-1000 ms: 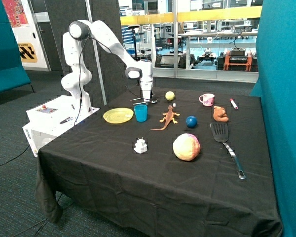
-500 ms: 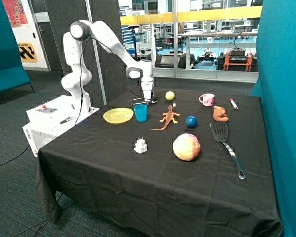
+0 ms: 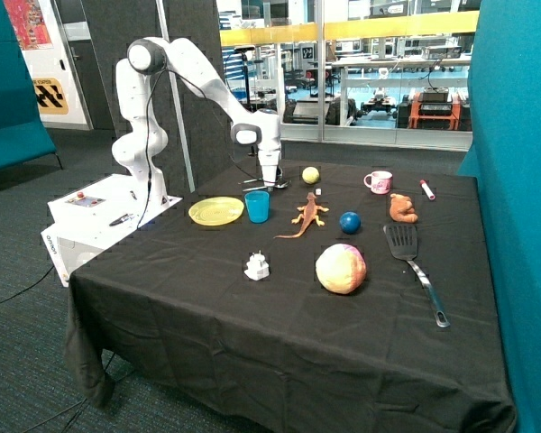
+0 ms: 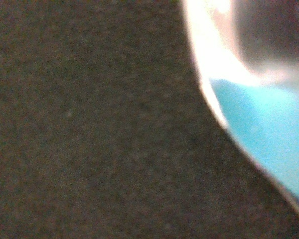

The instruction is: Set the table

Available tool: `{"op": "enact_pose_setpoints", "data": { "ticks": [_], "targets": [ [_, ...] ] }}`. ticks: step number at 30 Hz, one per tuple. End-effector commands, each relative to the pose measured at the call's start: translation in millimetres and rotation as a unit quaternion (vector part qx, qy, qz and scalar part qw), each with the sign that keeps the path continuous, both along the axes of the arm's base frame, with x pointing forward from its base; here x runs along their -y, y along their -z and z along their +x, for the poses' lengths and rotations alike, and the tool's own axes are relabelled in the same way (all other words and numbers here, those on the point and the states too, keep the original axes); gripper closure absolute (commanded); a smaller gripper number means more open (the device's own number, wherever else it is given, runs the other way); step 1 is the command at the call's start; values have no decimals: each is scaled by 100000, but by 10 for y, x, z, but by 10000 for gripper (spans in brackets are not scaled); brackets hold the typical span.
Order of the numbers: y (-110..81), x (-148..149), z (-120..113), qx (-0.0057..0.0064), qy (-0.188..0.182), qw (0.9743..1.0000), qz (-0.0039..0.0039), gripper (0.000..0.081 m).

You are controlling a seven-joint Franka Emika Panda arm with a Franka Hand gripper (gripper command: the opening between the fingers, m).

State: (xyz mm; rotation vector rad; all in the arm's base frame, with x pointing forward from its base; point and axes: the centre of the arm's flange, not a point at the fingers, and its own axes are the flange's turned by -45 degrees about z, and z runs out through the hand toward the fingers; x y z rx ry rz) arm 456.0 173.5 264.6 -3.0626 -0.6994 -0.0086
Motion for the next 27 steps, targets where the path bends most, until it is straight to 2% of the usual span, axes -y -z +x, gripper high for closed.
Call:
{"op": "enact_pose_setpoints", "data": {
  "ticks": [1,27],
  "targets": [
    [-4,56,35,-265,177,99999,-65,808],
    [-4,96,-54,-264,-308,99999,-67,808]
  ]
}}
